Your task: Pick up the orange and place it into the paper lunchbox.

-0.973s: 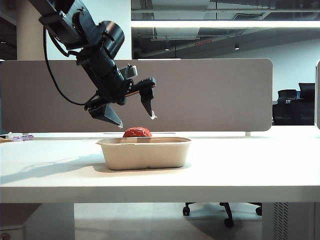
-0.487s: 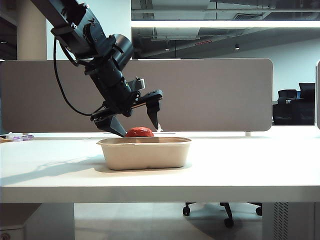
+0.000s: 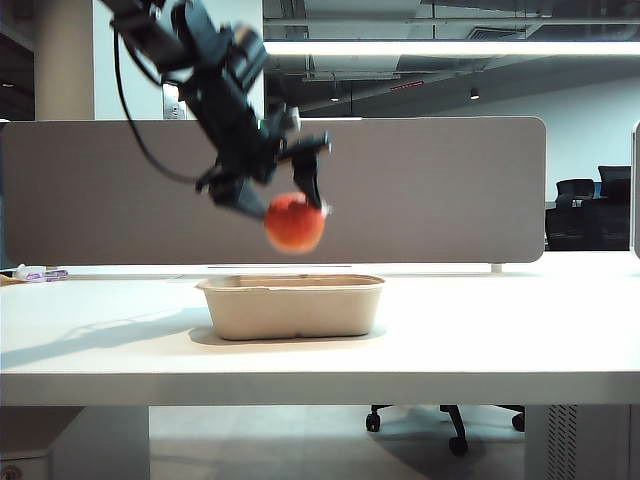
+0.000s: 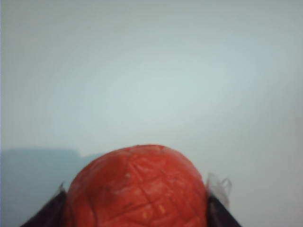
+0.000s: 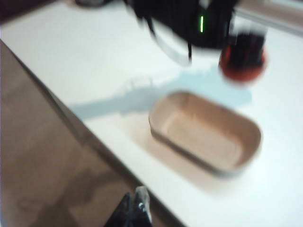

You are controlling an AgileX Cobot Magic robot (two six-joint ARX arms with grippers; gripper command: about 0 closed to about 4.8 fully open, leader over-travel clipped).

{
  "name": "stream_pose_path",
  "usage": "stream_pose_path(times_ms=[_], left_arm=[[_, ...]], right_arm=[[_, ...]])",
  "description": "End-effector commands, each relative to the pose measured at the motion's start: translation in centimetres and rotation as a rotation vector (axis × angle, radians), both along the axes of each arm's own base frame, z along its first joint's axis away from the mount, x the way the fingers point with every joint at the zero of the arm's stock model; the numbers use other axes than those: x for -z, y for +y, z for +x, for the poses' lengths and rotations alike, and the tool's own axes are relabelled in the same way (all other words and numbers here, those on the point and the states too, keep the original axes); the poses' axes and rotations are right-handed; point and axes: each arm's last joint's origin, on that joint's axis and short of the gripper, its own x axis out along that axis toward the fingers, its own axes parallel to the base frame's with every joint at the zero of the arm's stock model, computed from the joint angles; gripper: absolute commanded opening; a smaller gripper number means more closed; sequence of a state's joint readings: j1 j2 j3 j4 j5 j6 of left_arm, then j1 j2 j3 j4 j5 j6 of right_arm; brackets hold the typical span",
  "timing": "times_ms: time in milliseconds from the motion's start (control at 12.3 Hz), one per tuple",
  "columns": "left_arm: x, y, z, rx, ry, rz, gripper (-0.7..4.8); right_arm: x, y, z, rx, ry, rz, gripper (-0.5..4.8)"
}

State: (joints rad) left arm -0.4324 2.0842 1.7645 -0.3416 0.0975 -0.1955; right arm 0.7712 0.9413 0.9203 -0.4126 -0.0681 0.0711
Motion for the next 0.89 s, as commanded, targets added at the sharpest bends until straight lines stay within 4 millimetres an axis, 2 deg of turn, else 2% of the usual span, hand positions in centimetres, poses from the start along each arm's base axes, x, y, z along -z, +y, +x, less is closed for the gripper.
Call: stream_pose_path(times_ms=[81,162,243,324,405,487,568,649,730,811,892], left_arm=[[-5.7,0.7,-3.0,0.253,0.058,0.027,3.35],[-6.1,0.9,-3.5,0.28,0.077,0.021,3.35],[-1.4,0.3,-5.2,0.489,0.272,0.17,3.41],[0.1,-0.4,-4.6,0.488,0.278,0.185,3.41],[0.5,-0.5,-4.5,0.489,0.288,0.186,3.41],[2.2,-0.9,-4.0,0.511,0.316,0.207,3.45],[3.1,-1.1,-3.8,0.512,0.33,0.21,3.55],[3.1,-1.1,-3.8,0.512,0.329,0.21,3.9],[3.1,-1.1,-3.7,0.511,0.324,0.209,4.79],[3.1,-1.1,-3.7,0.511,0.327,0.209,4.79],[-2.6,0.9,-7.1,0.48,0.336,0.266,1.76]], right_arm=[[0.5,-0.7,-0.7,0.008,0.071,-0.068,-0.01],[0.5,-0.7,-0.7,0.008,0.076,-0.073,-0.01],[0.3,-0.7,-0.7,0.014,0.068,-0.071,-0.01],[0.2,-0.7,-0.7,0.014,0.067,-0.07,-0.01],[0.2,-0.7,-0.7,0.014,0.067,-0.07,-0.01],[0.3,-0.7,-0.7,0.014,0.067,-0.07,-0.01],[0.3,-0.7,-0.7,0.014,0.067,-0.07,-0.01],[0.3,-0.7,-0.7,0.014,0.067,-0.07,-0.01],[0.3,-0.7,-0.7,0.014,0.067,-0.07,-0.01],[0.3,-0.7,-0.7,0.014,0.067,-0.07,-0.01],[0.2,-0.8,-0.7,0.025,0.062,-0.072,-0.01]])
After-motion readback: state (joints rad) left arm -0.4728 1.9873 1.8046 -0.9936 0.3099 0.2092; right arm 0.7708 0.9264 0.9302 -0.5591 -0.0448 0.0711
